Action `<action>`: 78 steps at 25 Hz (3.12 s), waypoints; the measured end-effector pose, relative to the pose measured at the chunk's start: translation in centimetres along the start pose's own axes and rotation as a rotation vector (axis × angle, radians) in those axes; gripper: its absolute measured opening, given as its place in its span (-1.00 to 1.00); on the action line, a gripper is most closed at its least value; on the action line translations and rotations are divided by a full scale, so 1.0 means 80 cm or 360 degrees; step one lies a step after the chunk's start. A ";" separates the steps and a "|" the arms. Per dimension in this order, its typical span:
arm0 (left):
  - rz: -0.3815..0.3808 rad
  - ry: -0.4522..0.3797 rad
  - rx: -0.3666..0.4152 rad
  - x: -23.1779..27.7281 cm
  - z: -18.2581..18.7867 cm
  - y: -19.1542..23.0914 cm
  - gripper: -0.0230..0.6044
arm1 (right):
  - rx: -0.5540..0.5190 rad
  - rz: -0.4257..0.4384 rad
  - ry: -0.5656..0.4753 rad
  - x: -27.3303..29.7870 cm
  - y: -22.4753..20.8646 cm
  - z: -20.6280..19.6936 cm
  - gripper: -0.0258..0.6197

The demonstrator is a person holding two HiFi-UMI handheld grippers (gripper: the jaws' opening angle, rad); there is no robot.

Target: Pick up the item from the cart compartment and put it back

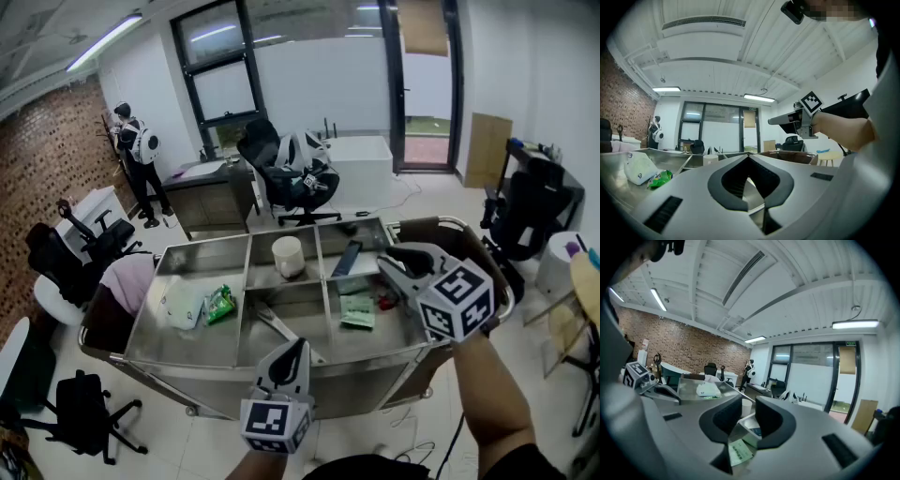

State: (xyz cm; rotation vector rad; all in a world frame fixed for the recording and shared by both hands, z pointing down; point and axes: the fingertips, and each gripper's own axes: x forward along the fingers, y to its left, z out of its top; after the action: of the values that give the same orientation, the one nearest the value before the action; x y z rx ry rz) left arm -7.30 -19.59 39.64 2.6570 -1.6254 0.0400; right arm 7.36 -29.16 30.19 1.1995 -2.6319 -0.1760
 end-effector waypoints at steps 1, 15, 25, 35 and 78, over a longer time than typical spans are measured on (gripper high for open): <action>0.0001 0.0000 0.0003 0.000 0.000 0.001 -0.93 | -0.0023 -0.0003 0.0024 0.007 -0.001 -0.001 -0.57; 0.0017 0.0015 -0.0022 0.000 0.001 0.011 -0.93 | -0.0142 0.0100 0.0399 0.089 0.001 -0.074 -0.57; 0.0024 0.0002 -0.0024 0.000 0.003 0.017 -0.93 | -0.0232 0.0322 0.0673 0.130 0.040 -0.144 -0.46; 0.0009 0.0022 -0.0031 0.001 -0.003 0.016 -0.93 | -0.0360 0.0486 0.0926 0.143 0.073 -0.208 -0.46; 0.0016 0.0033 -0.0024 0.007 -0.008 0.022 -0.93 | -0.0146 0.0819 0.1200 0.142 0.093 -0.291 -0.72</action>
State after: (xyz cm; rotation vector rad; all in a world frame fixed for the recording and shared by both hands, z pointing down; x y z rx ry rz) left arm -8.59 -20.89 40.33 2.6286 -1.6265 0.0556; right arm 1.03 -33.04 56.06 0.3947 -2.1158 0.2103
